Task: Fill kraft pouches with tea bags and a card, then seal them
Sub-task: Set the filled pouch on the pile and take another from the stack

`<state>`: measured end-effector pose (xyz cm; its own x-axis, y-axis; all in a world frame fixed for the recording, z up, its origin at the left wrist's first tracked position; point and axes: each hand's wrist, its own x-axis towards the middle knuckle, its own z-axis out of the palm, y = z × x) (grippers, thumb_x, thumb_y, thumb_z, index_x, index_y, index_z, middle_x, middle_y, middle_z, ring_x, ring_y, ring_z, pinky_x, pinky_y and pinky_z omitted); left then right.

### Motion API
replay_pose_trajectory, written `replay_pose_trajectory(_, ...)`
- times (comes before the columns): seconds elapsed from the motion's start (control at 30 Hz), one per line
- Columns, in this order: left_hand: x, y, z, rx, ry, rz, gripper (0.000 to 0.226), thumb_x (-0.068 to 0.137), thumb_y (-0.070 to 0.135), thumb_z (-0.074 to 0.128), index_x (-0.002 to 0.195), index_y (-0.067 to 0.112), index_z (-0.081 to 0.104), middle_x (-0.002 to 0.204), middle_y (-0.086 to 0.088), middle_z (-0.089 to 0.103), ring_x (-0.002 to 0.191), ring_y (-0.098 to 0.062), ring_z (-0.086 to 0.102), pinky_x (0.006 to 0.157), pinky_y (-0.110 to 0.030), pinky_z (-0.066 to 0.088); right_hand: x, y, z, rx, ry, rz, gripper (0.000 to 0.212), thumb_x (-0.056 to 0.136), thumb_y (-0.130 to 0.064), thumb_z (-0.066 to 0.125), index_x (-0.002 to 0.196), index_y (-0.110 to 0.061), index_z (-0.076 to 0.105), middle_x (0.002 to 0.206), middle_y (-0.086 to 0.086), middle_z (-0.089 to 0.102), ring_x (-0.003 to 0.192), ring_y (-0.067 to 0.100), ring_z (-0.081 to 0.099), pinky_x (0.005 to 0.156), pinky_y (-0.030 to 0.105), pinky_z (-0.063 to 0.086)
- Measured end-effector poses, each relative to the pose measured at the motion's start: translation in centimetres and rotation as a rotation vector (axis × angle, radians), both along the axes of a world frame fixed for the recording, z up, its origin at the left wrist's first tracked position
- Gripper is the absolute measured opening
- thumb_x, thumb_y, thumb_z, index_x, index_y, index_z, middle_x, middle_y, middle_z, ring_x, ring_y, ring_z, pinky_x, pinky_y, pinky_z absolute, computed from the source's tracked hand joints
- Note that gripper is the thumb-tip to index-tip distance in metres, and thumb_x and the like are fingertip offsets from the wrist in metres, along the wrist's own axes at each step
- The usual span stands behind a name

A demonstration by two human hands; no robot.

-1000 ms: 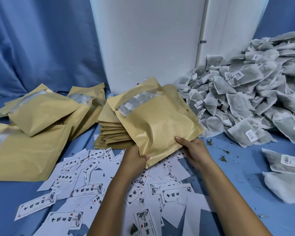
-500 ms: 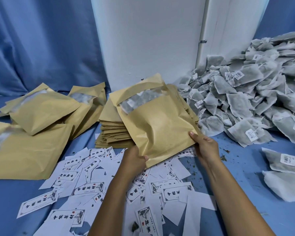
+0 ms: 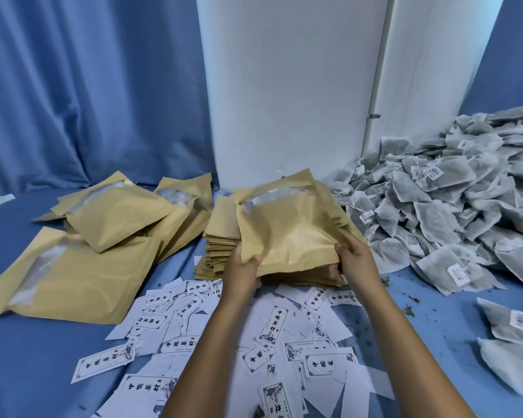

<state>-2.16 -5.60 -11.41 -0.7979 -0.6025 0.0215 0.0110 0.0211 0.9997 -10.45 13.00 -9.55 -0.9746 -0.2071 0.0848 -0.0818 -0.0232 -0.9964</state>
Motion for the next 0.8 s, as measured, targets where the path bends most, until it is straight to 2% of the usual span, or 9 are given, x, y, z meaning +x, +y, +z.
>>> replay_pose_trajectory(0.13,2.4,-3.9,1.9,-0.052,0.045,0.052,0.04,0.095,0.011,0.052,0.13,0.03,0.048,0.101,0.007,0.063,0.083,-0.015,0.062,0.063,-0.03,0.057,1.9,-3.8,1.7,-0.106,-0.017,0.086,0.043,0.101,-0.003,0.034,0.141,-0.019,0.039,0.075,0.008,0.048,0.031,0.012,0.048,0.03,0.018,0.034)
replay_pose_trajectory(0.27,6.8,-9.2,2.8,-0.156,0.059,0.129,0.041,0.094,0.013,0.054,0.134,0.024,0.049,0.116,0.003,0.064,0.102,-0.016,0.061,0.091,-0.04,0.051,4.0,-9.4,2.2,-0.17,-0.053,0.187,0.038,0.099,0.002,0.034,0.133,-0.01,0.047,0.091,0.018,0.058,0.033,0.013,0.049,0.03,0.018,0.033)
replay_pose_trajectory(0.37,9.5,-14.3,4.9,-0.167,0.132,0.306,0.035,0.096,0.015,0.051,0.129,0.025,0.05,0.115,0.001,0.063,0.078,-0.006,0.062,0.065,-0.029,0.056,5.5,-15.9,4.0,-0.297,-0.113,0.337,0.036,0.099,0.003,0.034,0.13,-0.005,0.05,0.086,0.016,0.063,0.041,0.016,0.056,0.035,0.02,0.043)
replay_pose_trajectory(0.47,10.9,-19.9,8.8,0.015,0.163,0.409,0.055,0.097,0.027,0.053,0.145,0.017,0.028,0.132,-0.007,0.05,0.097,-0.024,0.063,0.084,-0.04,0.055,5.8,-22.7,7.0,-0.608,-0.316,0.539,0.04,0.097,0.003,0.042,0.137,0.002,0.039,0.13,0.018,0.053,0.098,0.024,0.063,0.079,0.03,0.057)
replay_pose_trajectory(0.53,11.7,-22.2,10.7,0.187,0.073,0.311,0.072,0.094,0.035,0.056,0.149,0.017,0.013,0.137,-0.003,0.039,0.103,-0.034,0.062,0.087,-0.043,0.053,5.6,-25.4,7.6,-0.656,-0.433,0.639,0.054,0.094,-0.005,0.054,0.143,0.002,0.03,0.144,0.014,0.04,0.126,0.023,0.048,0.105,0.034,0.042)
replay_pose_trajectory(0.57,12.1,-22.9,11.0,0.155,-0.029,0.298,0.08,0.092,0.037,0.058,0.15,0.019,0.006,0.142,-0.001,0.032,0.102,-0.036,0.062,0.085,-0.042,0.054,5.5,-25.9,7.4,-0.531,-0.385,0.663,0.058,0.092,-0.008,0.06,0.142,0.001,0.033,0.142,0.013,0.042,0.125,0.02,0.048,0.105,0.03,0.041)
replay_pose_trajectory(0.67,12.7,-23.4,10.3,-0.114,-0.285,0.273,0.091,0.092,0.037,0.06,0.151,0.022,-0.007,0.147,-0.009,0.036,0.103,-0.033,0.063,0.08,-0.037,0.052,4.4,-24.5,5.3,0.219,0.108,0.484,0.061,0.08,-0.01,0.073,0.134,-0.006,0.046,0.117,0.005,0.057,0.097,0.014,0.057,0.077,0.011,0.043)
replay_pose_trajectory(0.73,12.3,-22.9,9.3,-0.153,-0.309,0.212,0.083,0.094,0.033,0.057,0.15,0.022,-0.004,0.143,-0.01,0.042,0.103,-0.032,0.063,0.082,-0.038,0.05,2.1,-22.1,2.6,0.777,0.377,0.29,0.078,0.077,-0.025,0.075,0.142,-0.011,0.034,0.14,0.012,0.043,0.122,0.024,0.047,0.096,0.023,0.039)
replay_pose_trajectory(0.8,11.4,-22.0,8.7,-0.159,-0.324,0.164,0.076,0.095,0.032,0.055,0.15,0.018,0.004,0.14,-0.011,0.045,0.096,-0.03,0.064,0.081,-0.037,0.05,0.1,-18.7,0.4,1.258,0.468,0.184,0.09,0.079,-0.046,0.069,0.147,-0.011,0.022,0.155,0.015,0.02,0.142,0.029,0.021,0.114,0.041,0.019)
